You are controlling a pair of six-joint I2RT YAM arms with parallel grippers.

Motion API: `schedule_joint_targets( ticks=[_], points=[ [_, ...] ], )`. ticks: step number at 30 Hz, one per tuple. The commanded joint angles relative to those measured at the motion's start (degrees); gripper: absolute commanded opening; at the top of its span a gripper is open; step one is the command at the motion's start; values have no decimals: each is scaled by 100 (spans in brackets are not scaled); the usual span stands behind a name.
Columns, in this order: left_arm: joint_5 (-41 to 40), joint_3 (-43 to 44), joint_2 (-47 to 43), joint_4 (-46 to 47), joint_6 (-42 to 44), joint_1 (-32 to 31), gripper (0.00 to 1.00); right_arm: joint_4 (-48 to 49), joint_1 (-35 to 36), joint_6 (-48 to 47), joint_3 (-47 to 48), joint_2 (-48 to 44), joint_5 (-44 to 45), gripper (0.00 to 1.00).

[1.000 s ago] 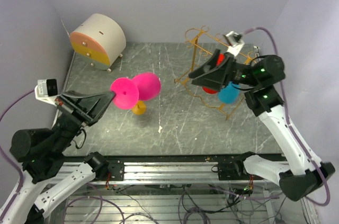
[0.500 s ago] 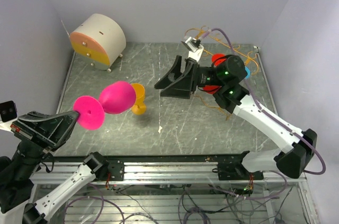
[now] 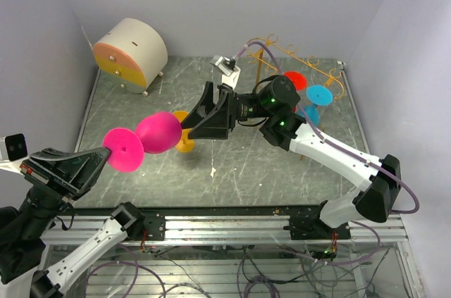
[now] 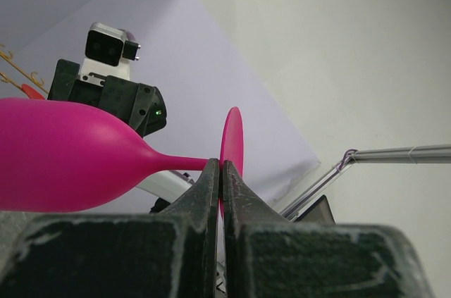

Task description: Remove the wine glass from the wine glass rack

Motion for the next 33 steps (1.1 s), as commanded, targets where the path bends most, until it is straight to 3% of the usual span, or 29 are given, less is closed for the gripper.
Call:
schedule_joint_targets(
  ticks=[1, 6, 10, 19, 21, 25, 28, 31, 33],
  points=[
    [-82, 124, -44, 24, 52, 44, 7, 148, 81, -200, 209, 37, 109, 62],
    [-155, -26, -213, 116, -1, 64, 7, 446, 141, -13, 189, 154, 78, 62],
    [-156, -196, -276, 358, -38, 74, 7, 1289, 167, 502, 106, 307, -38, 62],
    [94, -786, -318, 1460, -275, 126, 7, 2289, 195, 1103, 37, 426, -91, 58],
    [107, -802, -313, 1515, -267, 137, 7, 2398, 196, 1156, 8, 406, -92, 52],
    [44, -646, -326, 1297, -151, 144, 7, 2440, 191, 1126, -20, 342, -115, 21],
    [-92, -409, -375, 882, -29, 167, 7, 2298, 196, 983, -64, 240, -95, 2],
    [-281, -219, -460, 419, 71, 209, 11, 2148, 193, 837, -102, 129, -51, 0],
    [-493, -83, -541, 14, 119, 240, 23, 2104, 196, 799, -107, 67, -56, 0]
  ],
)
